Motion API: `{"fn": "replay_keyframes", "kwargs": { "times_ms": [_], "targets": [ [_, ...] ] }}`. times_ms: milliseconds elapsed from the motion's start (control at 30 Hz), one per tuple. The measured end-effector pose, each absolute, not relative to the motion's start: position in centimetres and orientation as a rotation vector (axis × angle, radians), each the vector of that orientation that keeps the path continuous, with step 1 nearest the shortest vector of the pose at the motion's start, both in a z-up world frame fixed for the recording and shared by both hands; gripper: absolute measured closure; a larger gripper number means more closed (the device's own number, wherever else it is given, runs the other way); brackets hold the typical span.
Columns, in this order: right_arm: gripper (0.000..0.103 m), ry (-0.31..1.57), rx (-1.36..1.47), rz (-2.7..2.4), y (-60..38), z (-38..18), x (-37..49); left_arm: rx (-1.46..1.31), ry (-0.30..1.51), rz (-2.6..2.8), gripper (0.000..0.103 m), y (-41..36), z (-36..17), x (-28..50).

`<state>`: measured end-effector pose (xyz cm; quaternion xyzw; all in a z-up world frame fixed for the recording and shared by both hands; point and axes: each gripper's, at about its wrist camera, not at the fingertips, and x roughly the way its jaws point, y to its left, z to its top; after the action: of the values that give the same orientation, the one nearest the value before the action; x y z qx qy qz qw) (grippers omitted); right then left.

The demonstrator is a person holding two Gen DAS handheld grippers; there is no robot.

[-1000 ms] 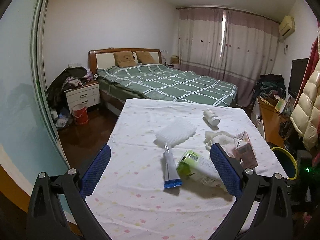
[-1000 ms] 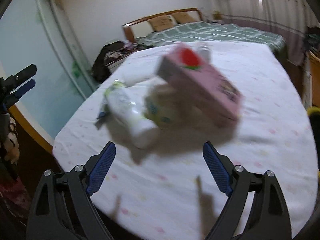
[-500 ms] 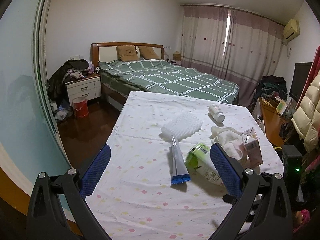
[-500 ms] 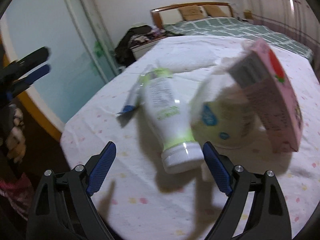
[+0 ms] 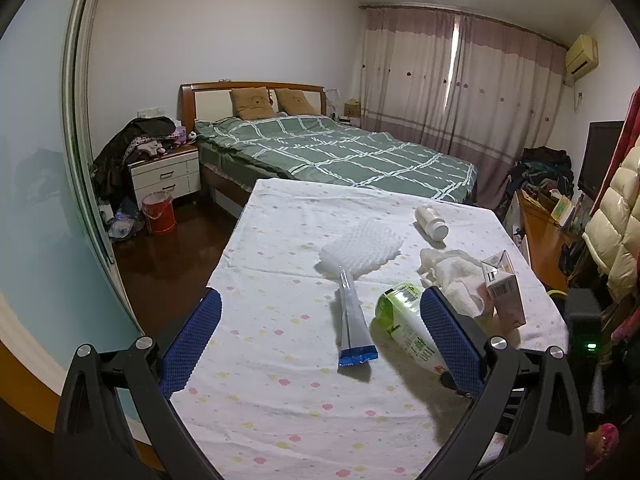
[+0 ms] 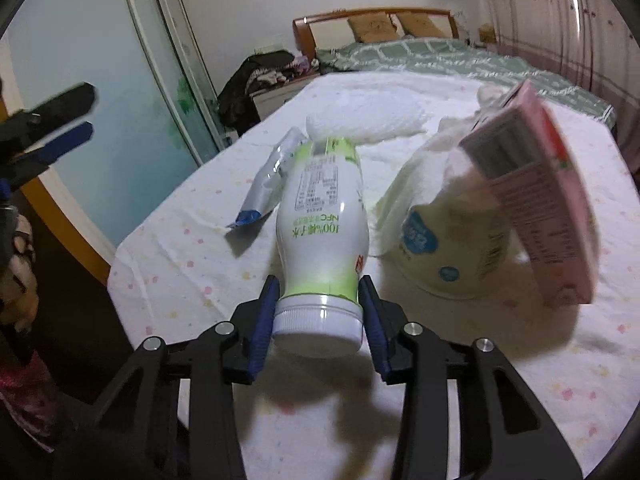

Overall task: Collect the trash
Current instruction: 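Carry the bottle to the yellow bin and open the right gripper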

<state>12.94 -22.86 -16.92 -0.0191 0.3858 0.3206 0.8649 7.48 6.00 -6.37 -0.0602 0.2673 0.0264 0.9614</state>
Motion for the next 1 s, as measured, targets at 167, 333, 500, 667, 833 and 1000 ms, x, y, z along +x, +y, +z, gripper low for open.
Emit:
{"fn": "replay_keyframes", "kwargs": {
  "times_ms": [167,333,500,667,833,1000],
  "targets": [
    [0.064,0.725,-0.021,0.665,-24.4,-14.4,11.3,-0.110,0.546,0.050,0.005,5.5,-6.2,7.7],
    [0.064,0.662,0.021,0.667,-26.7,-12.0,9.9,-0.103,0.541,0.045,0.005,5.1,-5.9,7.4],
    [0.064,0.613,0.049,0.659,-28.8,-10.4,8.7,-0.091,0.546,0.032,0.005,4.3,-5.8,7.4],
    [0.064,0.591,0.073,0.644,-30.9,-9.3,8.0,-0.076,0.553,0.011,0.005,3.4,-5.6,7.6],
    [0.064,0.577,0.097,0.620,-33.0,-8.6,7.4,-0.084,0.573,-0.033,0.005,2.1,-5.6,8.2],
    [0.064,0.568,0.116,0.579,-35.6,-8.6,7.0,-0.110,0.592,-0.087,0.005,0.5,-5.5,8.9]
  ]
}}
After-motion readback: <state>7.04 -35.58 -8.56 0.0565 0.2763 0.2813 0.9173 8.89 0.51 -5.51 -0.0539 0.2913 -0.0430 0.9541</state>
